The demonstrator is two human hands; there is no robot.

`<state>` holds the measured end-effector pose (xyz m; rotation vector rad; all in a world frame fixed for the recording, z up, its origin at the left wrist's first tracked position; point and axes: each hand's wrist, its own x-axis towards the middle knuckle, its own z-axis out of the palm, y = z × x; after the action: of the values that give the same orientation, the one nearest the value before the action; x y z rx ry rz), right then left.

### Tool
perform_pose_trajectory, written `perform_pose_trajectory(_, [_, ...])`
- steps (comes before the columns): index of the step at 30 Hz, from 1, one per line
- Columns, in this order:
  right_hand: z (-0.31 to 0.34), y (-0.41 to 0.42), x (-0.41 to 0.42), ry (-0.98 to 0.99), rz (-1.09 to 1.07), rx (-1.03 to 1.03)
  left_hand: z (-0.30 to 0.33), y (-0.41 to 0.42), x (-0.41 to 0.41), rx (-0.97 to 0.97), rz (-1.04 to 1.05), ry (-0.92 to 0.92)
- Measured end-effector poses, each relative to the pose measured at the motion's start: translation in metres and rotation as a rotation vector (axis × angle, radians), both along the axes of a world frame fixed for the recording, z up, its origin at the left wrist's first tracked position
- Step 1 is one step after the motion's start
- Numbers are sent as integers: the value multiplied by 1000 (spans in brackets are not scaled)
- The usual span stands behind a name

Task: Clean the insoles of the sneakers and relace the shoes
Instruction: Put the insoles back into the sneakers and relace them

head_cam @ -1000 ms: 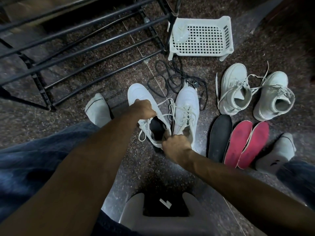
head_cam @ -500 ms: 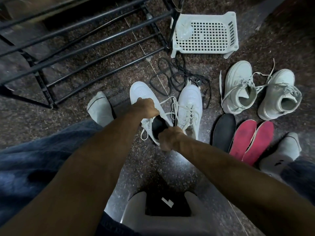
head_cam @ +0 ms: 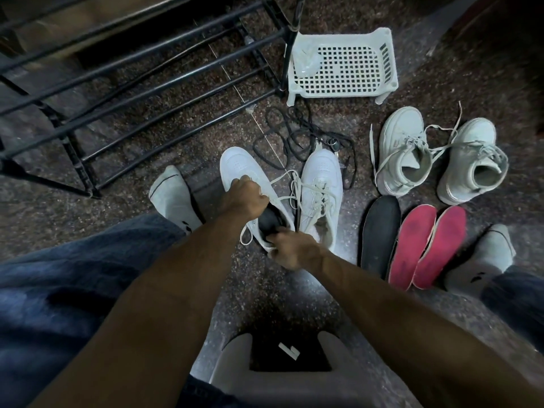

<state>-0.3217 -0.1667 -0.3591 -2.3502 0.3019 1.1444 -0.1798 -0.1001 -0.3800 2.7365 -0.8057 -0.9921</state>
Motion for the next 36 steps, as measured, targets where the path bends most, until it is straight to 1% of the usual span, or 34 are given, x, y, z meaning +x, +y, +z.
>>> perform_pose_trajectory(2, [7,-2,-15,-158,-114,38,0,5,-2,-75,35,-50])
perform_pose_trajectory(4, [16,-5,-32,-342,-266,20,3,7,-1,-149,33,-94])
perform_pose_trajectory(6, [26,-13,-46,-481,-464,-76,7,7,1,-146,-41,-149])
perform_pose_trajectory(7, [30,-18,-52,-520,-576,-142,10,7,2,-95,-102,-186])
perform_pose_trajectory(9, [32,-33,-61,-499,-784,-261,17,5,3,3,-191,-268])
perform_pose_trajectory(11, [28,-51,-68,-321,-915,-317,24,2,1,21,-155,-297])
perform_pose_trajectory(13, [21,-64,-70,-133,-870,-289,29,-4,-8,-44,-104,-331])
perform_pose_trajectory(14, [17,-69,-69,-89,-838,-259,33,-10,-14,-125,-99,-349])
perform_pose_trajectory(16, [11,-76,-61,-72,-817,-207,36,-23,-30,-320,-133,-301])
perform_pose_trajectory(17, [9,-78,-57,-79,-802,-198,37,-30,-39,-350,-179,-234])
perform_pose_trajectory(18, [7,-79,-53,-88,-772,-205,39,-36,-50,-320,-228,-152])
perform_pose_trajectory(20, [3,-81,-47,-106,-706,-229,41,-48,-71,-125,-320,-53])
perform_pose_trajectory(21, [1,-83,-46,-116,-693,-230,41,-53,-78,-34,-355,-69])
perform_pose_trajectory(23, [3,-89,-46,-100,-712,-202,38,-62,-86,75,-388,-131])
perform_pose_trajectory(26, [9,-101,-55,-62,-774,-122,36,-70,-89,185,-384,-93])
perform_pose_trajectory(29, [12,-111,-72,-97,-789,-66,33,-74,-97,192,-258,42])
perform_pose_trajectory(32, [11,-113,-79,-211,-794,-89,34,-77,-106,117,-7,194])
perform_pose_trajectory(34, [12,-110,-80,-323,-779,-165,39,-81,-111,50,118,184])
perform_pose_trajectory(36, [14,-106,-80,-445,-797,-246,46,-83,-116,-76,173,112])
